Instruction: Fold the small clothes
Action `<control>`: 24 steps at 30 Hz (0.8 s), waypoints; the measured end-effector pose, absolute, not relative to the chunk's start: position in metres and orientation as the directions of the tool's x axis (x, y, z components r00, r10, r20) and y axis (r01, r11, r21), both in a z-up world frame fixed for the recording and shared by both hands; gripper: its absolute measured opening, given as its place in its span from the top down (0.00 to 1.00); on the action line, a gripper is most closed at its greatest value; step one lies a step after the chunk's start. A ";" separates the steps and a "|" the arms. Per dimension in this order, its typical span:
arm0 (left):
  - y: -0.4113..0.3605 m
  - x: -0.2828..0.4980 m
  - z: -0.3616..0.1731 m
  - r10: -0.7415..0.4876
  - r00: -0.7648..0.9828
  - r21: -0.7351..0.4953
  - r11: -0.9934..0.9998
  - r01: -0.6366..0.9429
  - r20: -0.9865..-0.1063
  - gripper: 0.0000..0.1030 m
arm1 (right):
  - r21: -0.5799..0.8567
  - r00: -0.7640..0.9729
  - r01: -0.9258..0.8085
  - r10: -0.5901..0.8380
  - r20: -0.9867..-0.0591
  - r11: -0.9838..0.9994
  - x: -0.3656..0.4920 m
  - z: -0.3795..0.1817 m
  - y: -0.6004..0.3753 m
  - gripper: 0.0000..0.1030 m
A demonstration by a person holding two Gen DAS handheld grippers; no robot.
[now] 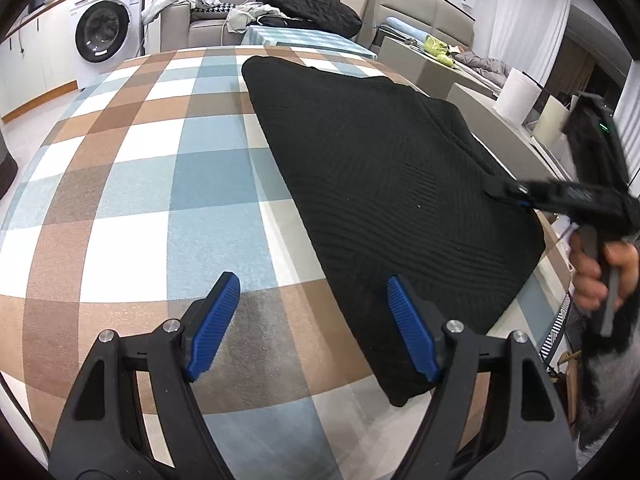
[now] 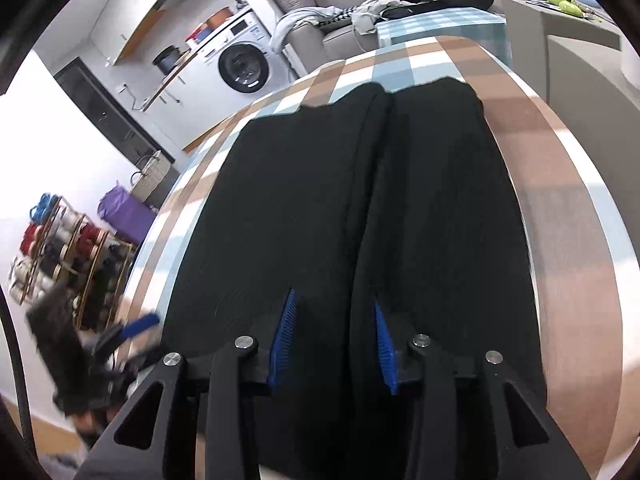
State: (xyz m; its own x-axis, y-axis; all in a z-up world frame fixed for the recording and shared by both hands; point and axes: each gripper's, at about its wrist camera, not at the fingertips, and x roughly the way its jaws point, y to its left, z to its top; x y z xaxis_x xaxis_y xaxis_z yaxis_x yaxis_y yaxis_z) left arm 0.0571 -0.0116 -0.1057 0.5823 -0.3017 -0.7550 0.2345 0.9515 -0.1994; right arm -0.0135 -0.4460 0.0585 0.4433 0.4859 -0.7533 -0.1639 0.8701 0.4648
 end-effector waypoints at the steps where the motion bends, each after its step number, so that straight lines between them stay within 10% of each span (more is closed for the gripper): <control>1: -0.012 0.057 -0.106 -0.299 0.582 -0.197 0.952 0.234 -0.756 0.28 | 0.468 0.446 -0.160 0.487 -0.751 0.869 -0.021 0.058 -0.448 0.63; 6: -0.014 0.057 -0.109 -0.283 0.577 -0.185 0.957 0.223 -0.766 0.28 | 0.464 0.453 -0.173 0.489 -0.745 0.868 -0.041 0.056 -0.446 0.86; 12: -0.017 0.053 -0.104 -0.282 0.582 -0.174 0.956 0.236 -0.762 0.28 | 0.441 0.432 -0.161 0.464 -0.773 0.883 -0.045 0.053 -0.442 0.88; 19: -0.023 0.064 -0.106 -0.291 0.576 -0.199 0.955 0.219 -0.764 0.28 | 0.382 0.577 -0.175 0.409 -0.707 0.908 -0.050 0.081 -0.464 0.58; 24: -0.029 0.082 -0.108 -0.295 0.576 -0.221 0.955 0.196 -0.762 0.28 | 0.322 0.618 -0.038 0.276 -0.736 0.946 -0.045 0.077 -0.497 0.58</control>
State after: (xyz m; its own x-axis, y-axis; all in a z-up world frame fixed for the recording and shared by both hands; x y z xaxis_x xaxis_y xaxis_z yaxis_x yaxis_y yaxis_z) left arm 0.0819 -0.0291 -0.1077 0.5759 -0.2950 -0.7624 0.1962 0.9552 -0.2215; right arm -0.0453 -0.4974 0.0769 0.6180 0.2756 -0.7363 -0.0377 0.9458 0.3224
